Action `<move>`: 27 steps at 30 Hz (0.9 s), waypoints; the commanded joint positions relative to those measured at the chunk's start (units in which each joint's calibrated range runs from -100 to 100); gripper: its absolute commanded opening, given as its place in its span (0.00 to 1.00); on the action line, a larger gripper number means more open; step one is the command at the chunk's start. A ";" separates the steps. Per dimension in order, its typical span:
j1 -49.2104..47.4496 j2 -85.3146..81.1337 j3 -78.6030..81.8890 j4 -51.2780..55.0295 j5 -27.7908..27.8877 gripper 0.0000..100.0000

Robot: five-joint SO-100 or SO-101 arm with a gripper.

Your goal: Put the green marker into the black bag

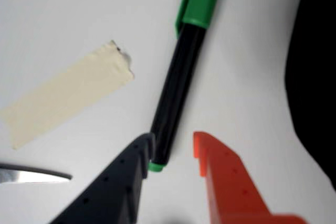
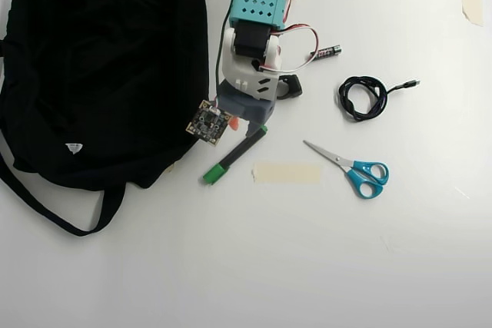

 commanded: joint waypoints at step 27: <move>-0.53 10.49 -15.30 8.93 0.01 0.10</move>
